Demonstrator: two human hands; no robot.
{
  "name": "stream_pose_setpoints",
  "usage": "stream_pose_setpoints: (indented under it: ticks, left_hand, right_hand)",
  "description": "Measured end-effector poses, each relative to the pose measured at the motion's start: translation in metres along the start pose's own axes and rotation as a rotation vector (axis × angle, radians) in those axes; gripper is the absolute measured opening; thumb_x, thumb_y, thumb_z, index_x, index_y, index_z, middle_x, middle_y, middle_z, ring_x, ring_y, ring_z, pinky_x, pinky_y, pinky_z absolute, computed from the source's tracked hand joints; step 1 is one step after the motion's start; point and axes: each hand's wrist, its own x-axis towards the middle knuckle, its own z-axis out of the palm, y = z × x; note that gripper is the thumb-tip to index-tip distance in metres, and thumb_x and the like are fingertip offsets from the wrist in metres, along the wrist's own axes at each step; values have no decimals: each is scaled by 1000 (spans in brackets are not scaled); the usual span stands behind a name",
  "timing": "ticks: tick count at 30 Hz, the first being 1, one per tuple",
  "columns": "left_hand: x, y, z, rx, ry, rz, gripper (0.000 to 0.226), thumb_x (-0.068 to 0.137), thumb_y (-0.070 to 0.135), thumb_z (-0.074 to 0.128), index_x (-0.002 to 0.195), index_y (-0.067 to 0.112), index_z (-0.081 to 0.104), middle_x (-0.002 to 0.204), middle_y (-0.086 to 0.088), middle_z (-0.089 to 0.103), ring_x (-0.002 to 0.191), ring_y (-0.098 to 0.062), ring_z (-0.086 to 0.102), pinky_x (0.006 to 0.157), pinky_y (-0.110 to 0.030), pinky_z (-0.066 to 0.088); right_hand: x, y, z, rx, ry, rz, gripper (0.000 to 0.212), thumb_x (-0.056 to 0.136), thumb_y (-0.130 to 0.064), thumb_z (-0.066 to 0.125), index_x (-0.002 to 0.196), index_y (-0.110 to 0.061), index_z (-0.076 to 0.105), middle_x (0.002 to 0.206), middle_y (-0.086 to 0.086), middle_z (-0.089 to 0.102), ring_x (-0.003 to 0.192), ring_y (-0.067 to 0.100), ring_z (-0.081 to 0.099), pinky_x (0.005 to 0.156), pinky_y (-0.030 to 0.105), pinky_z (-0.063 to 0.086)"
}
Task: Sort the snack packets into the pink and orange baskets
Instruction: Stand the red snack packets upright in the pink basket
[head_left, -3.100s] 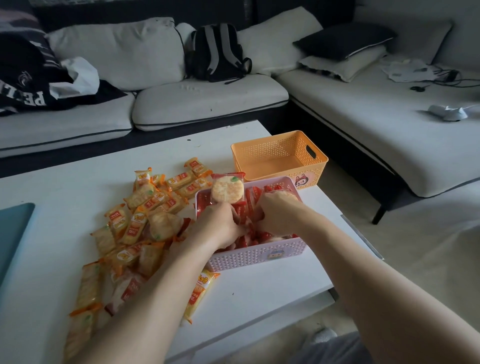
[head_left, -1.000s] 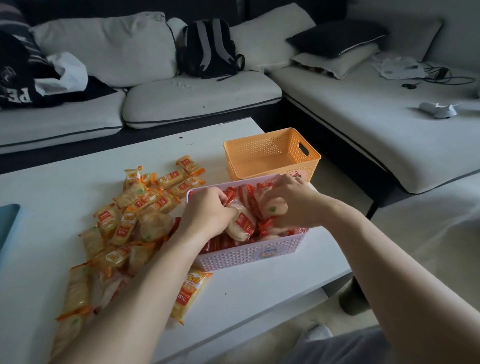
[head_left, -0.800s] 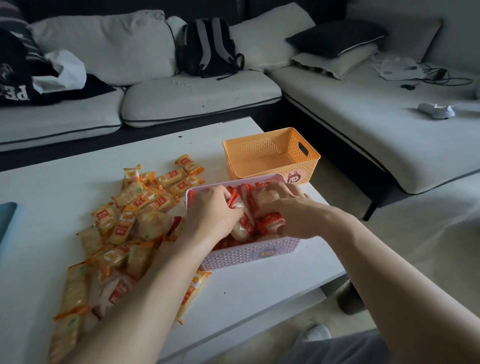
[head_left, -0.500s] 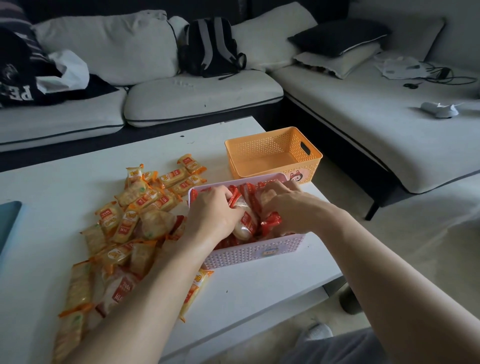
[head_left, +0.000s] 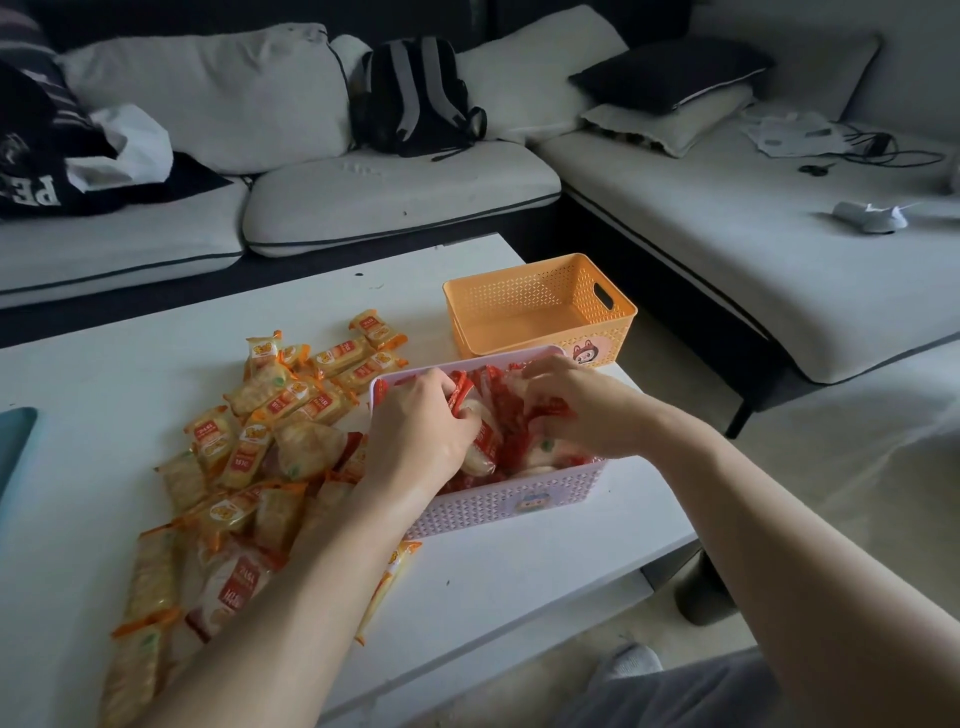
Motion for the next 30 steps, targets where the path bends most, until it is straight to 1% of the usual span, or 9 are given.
stream_pose_setpoints:
  ticks: [2, 5, 10, 14, 19, 21, 23, 27, 30]
  left_hand:
    - [-1, 1, 1, 13, 13, 8, 25, 92, 36, 68, 109, 18, 63, 82, 6, 66, 60, -1, 51, 46, -16, 27]
    - [-5, 5, 4, 34, 58, 52, 18, 91, 33, 67, 95, 19, 56, 79, 5, 62, 67, -14, 54, 48, -20, 29]
    - [-13, 7, 10, 104, 116, 114, 20, 93, 33, 63, 86, 18, 53, 86, 1, 63, 76, -22, 61, 61, -34, 47]
    - [-15, 9, 16, 92, 79, 100, 16, 89, 29, 66, 89, 17, 56, 91, 2, 62, 82, -22, 61, 64, -31, 41]
    - [-16, 11, 29, 214, -96, 107, 23, 88, 36, 69, 91, 14, 63, 97, -1, 61, 82, -26, 62, 63, -32, 43]
    - [-15, 9, 29, 285, -148, 91, 28, 86, 42, 69, 95, 16, 63, 96, 0, 64, 79, -26, 63, 60, -33, 45]
    - [-11, 8, 26, 306, -176, 77, 34, 84, 46, 70, 101, 19, 60, 94, 1, 67, 84, -28, 67, 63, -34, 50]
    - [6, 5, 22, 309, -255, 41, 39, 82, 63, 65, 83, 24, 69, 80, 4, 70, 73, -23, 68, 62, -34, 57]
    - [14, 1, 24, 343, -260, 49, 41, 81, 64, 69, 78, 23, 72, 79, 2, 72, 74, -24, 69, 63, -37, 59]
  right_hand:
    - [0, 3, -5, 79, 61, -2, 6, 95, -18, 68, 94, -13, 66, 134, 4, 52, 117, 21, 53, 100, 36, 47]
    - [-1, 6, -5, 120, 141, -4, 8, 94, -13, 68, 90, -6, 67, 116, 4, 61, 101, 22, 59, 88, 43, 52]
    - [-2, 5, -6, 58, 201, -2, 8, 99, -17, 61, 96, -11, 65, 107, -2, 58, 94, 21, 57, 79, 37, 50]
    - [-5, 6, -10, 120, 281, 38, 3, 101, -15, 56, 98, -17, 57, 89, -14, 50, 85, 20, 54, 72, 37, 47]
    - [-4, 4, -11, 115, 233, 50, 11, 100, -15, 57, 93, -23, 54, 86, -19, 47, 84, 18, 50, 70, 35, 43]
    - [-4, 2, -11, 122, 214, 46, 12, 100, -15, 58, 91, -23, 54, 86, -17, 47, 85, 18, 50, 69, 33, 41]
    - [-4, 3, -12, 129, 218, 55, 7, 99, -16, 59, 93, -19, 58, 88, -12, 51, 85, 19, 52, 69, 33, 43]
    - [-5, 3, -14, 159, 249, 58, 4, 99, -14, 59, 96, -15, 60, 89, -9, 54, 83, 18, 54, 71, 35, 49]
    - [-4, 4, -13, 176, 273, 66, 5, 99, -14, 59, 96, -18, 59, 92, -7, 57, 82, 16, 54, 71, 35, 49]
